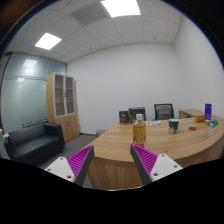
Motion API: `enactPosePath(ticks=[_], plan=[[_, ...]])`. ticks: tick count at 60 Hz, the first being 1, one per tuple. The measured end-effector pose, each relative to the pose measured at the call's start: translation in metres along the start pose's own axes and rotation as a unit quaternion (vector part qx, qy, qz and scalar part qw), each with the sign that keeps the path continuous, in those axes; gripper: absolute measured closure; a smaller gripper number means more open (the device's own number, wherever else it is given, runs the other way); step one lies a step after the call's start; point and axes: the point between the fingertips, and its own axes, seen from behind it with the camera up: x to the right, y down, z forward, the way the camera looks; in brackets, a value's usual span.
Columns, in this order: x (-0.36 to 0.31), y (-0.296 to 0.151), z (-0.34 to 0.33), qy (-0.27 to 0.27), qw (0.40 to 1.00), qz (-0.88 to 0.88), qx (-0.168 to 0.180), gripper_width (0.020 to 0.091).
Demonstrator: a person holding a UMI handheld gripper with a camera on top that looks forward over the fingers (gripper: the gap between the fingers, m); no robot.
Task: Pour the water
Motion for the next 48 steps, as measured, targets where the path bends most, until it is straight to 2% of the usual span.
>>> enactPosePath(ticks=[18,26,39,48], plan=[[0.060,-0.001,0.036,0.045,0.999,0.009,-0.005,0.0291],[0.098,-0.002,0.095,0.068,0.998,0.007,-0.004,0.0291],[0.145,0.015,0.205,0.097,0.995,-0.012,-0.033,0.0289],[0.150,0.015,0.255,0.102,0.994,-0.030,-0.030,0.0287]])
